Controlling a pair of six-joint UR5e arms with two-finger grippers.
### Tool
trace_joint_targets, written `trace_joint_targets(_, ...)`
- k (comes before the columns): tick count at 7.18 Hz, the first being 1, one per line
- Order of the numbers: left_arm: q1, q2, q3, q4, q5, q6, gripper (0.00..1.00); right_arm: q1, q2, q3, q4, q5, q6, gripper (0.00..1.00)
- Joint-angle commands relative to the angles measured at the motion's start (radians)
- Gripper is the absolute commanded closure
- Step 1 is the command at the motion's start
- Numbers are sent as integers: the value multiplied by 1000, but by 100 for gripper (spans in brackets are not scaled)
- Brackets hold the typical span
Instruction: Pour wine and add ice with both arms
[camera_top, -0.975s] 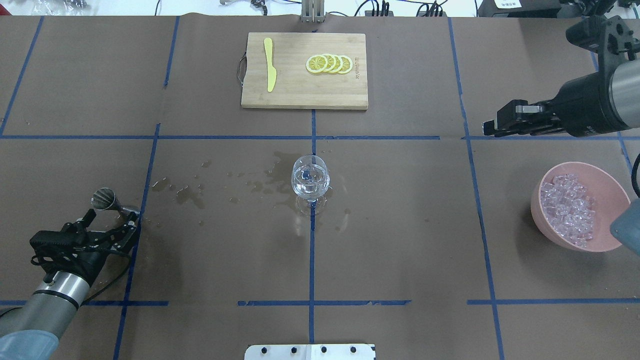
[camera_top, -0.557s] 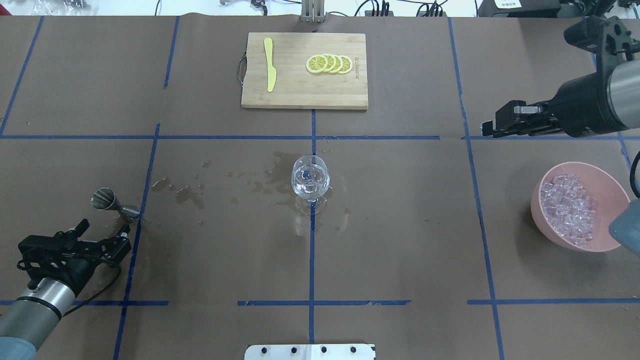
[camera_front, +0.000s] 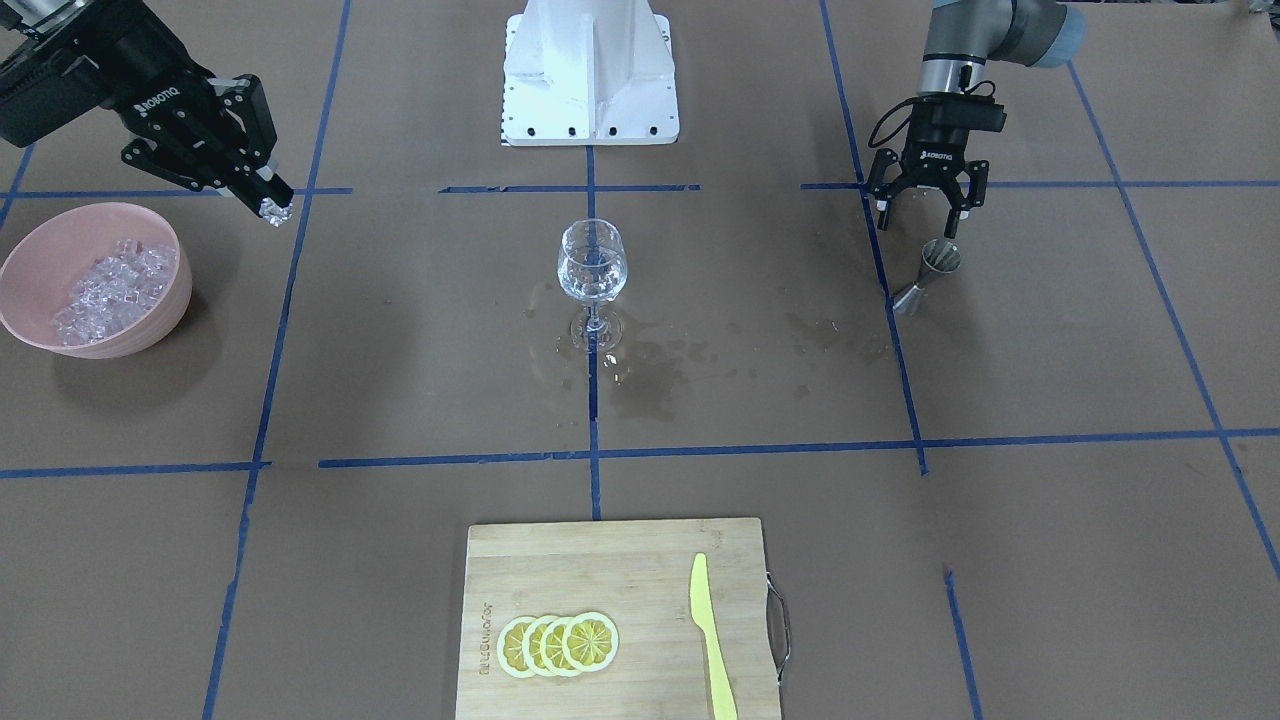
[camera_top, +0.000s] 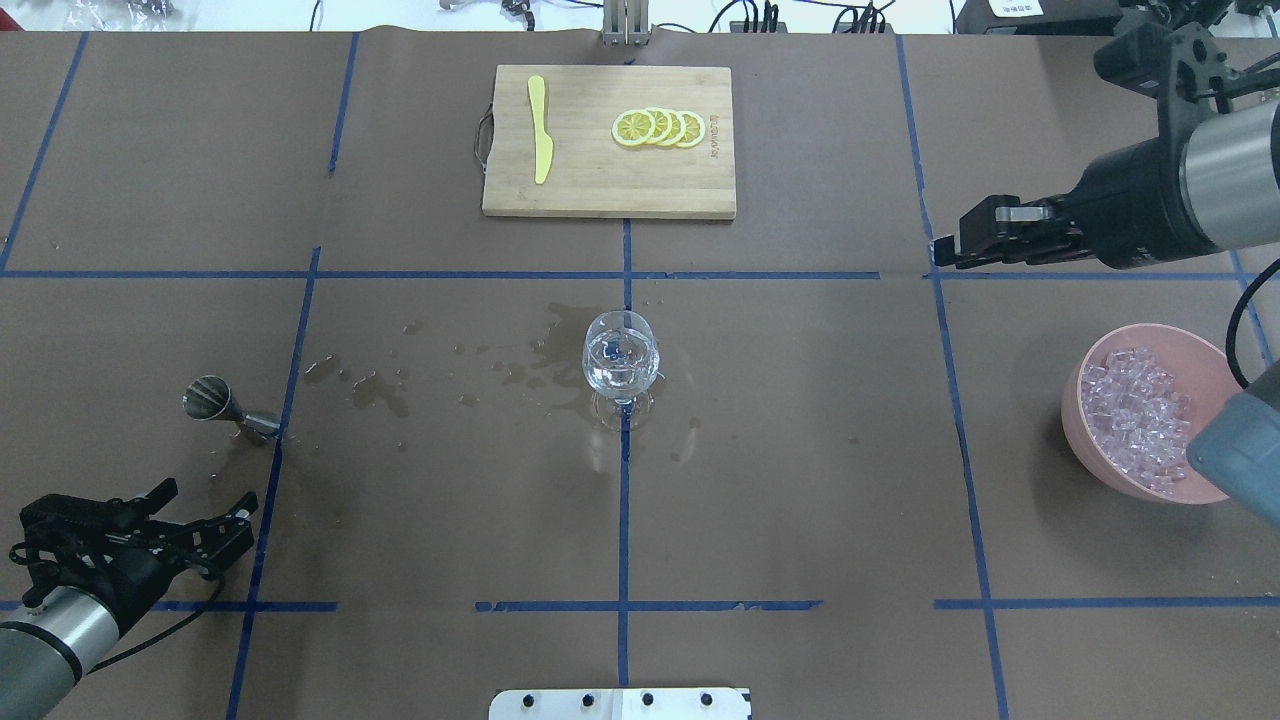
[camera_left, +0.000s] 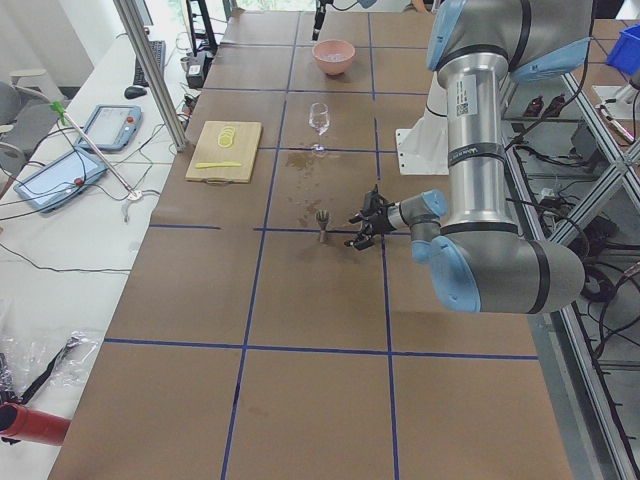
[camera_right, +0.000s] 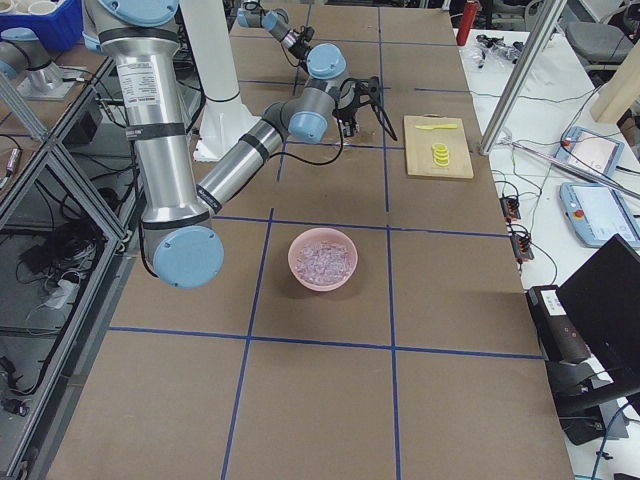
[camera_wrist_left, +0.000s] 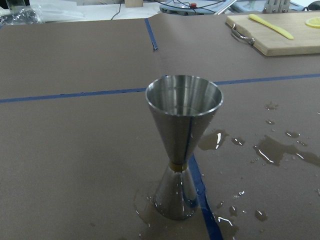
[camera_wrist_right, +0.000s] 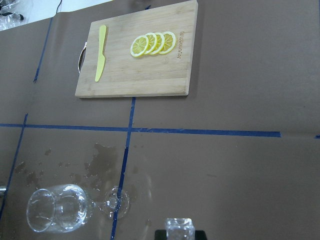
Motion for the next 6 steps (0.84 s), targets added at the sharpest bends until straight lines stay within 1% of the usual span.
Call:
trace_joint_targets(1, 10, 69, -83, 5, -102, 1, 0, -41, 62, -26, -7, -27, 0, 100)
trace_joint_targets(3, 10, 120, -161, 70, -192, -4, 0, -133, 168, -83, -11, -102, 49, 100)
trace_joint_targets(4, 10, 141, -206, 116, -244, -4, 0, -160, 203, -100, -11, -111, 75, 100)
trace_joint_targets(5, 9, 158, -287, 215, -318, -4, 0, -188, 240, -109, -15, -143, 102, 100)
trace_joint_targets(6, 7, 158, -351, 314, -361, -10, 0, -214, 278, -112, -63, -153, 104, 100)
